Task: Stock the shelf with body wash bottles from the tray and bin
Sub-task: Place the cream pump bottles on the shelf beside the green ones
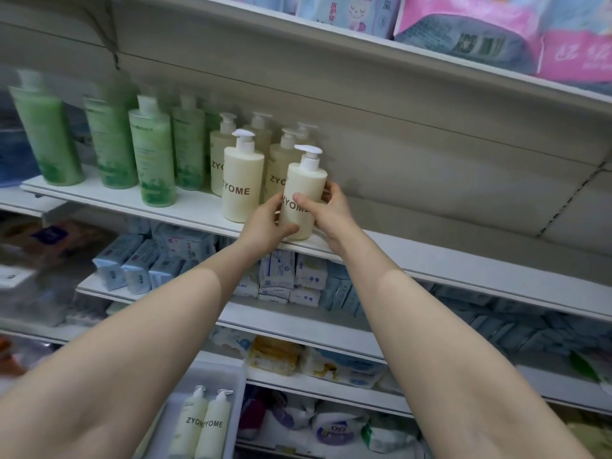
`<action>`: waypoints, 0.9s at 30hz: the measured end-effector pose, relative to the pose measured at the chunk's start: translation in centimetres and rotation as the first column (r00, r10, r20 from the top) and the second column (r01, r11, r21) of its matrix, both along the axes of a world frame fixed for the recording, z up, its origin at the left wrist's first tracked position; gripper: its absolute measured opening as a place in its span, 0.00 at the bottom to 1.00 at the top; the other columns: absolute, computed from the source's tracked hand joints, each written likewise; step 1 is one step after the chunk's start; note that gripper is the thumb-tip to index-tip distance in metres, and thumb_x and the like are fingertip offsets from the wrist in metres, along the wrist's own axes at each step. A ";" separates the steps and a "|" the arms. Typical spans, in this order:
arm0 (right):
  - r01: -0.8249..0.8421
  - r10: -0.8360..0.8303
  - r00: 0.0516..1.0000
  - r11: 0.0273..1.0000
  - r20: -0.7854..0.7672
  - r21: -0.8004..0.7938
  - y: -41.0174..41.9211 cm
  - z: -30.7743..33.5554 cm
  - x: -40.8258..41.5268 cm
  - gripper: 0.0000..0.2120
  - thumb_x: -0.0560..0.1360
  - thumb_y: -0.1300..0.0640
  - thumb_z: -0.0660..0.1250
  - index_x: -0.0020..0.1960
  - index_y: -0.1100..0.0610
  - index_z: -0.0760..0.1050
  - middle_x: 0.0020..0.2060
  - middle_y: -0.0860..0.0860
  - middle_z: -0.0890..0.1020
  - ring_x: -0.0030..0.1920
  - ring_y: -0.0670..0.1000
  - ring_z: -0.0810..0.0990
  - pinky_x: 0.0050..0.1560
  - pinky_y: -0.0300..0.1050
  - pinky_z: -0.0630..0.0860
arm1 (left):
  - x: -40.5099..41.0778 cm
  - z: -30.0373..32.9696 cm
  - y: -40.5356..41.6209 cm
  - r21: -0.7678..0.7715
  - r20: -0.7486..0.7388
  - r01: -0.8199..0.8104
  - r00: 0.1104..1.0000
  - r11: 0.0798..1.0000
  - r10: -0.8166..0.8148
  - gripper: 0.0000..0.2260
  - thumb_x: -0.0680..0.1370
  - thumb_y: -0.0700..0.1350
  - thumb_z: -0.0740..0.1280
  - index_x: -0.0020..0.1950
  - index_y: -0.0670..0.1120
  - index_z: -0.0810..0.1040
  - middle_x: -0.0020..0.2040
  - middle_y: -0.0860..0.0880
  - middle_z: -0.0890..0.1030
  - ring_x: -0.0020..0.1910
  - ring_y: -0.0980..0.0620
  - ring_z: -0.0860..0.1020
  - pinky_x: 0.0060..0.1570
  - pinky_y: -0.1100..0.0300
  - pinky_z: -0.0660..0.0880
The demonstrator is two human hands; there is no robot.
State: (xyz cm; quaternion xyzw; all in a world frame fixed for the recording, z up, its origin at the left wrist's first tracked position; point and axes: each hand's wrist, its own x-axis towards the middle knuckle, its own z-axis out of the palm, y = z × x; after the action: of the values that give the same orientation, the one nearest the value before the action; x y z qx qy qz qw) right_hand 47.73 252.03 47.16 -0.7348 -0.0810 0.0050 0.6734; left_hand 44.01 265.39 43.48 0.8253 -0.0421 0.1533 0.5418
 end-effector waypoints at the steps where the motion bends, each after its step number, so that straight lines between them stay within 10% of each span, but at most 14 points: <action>1: 0.022 -0.022 1.000 1.000 0.005 -0.010 0.0 -0.4 -0.3 0.34 0.72 0.58 0.77 0.73 0.54 0.64 0.62 0.50 0.76 0.62 0.54 0.78 0.64 0.59 0.76 | -0.4 -0.2 0.1 0.010 0.008 -0.022 1.000 1.000 0.022 0.30 0.74 0.38 0.72 0.74 0.50 0.66 0.63 0.50 0.78 0.59 0.52 0.78 0.61 0.54 0.75; 8: 0.212 -0.210 0.977 0.976 0.049 -0.049 0.7 -3.8 -4.2 0.22 0.77 0.58 0.70 0.69 0.53 0.70 0.57 0.48 0.78 0.57 0.49 0.79 0.62 0.54 0.78 | -4.7 -1.9 2.2 -0.018 0.031 -0.144 0.989 0.989 0.145 0.22 0.78 0.41 0.68 0.71 0.49 0.71 0.58 0.53 0.79 0.51 0.56 0.79 0.45 0.68 0.74; 15: 0.130 -0.118 0.989 0.979 0.086 -0.154 3.4 -7.3 -8.7 0.11 0.78 0.59 0.69 0.59 0.52 0.74 0.47 0.45 0.77 0.48 0.46 0.78 0.56 0.44 0.77 | -9.8 -6.1 5.3 0.041 -0.027 -0.160 0.986 0.986 0.162 0.18 0.77 0.41 0.68 0.68 0.47 0.74 0.56 0.51 0.80 0.53 0.55 0.78 0.58 0.60 0.74; 27: -0.207 0.126 0.920 0.961 -0.371 -0.185 10.9 -22.0 -13.9 0.09 0.79 0.60 0.67 0.60 0.55 0.75 0.49 0.50 0.79 0.52 0.51 0.79 0.54 0.49 0.80 | -17.2 -18.7 12.7 -0.013 -0.341 -0.327 0.889 0.945 0.304 0.17 0.77 0.38 0.68 0.66 0.44 0.76 0.57 0.47 0.81 0.53 0.51 0.80 0.56 0.59 0.75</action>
State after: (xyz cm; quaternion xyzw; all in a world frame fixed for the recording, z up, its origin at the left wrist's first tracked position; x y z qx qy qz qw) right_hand 33.87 262.92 25.16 -0.7821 -0.0192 0.2044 0.5883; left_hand 26.84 278.12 24.80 0.8156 0.1906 0.0982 0.5374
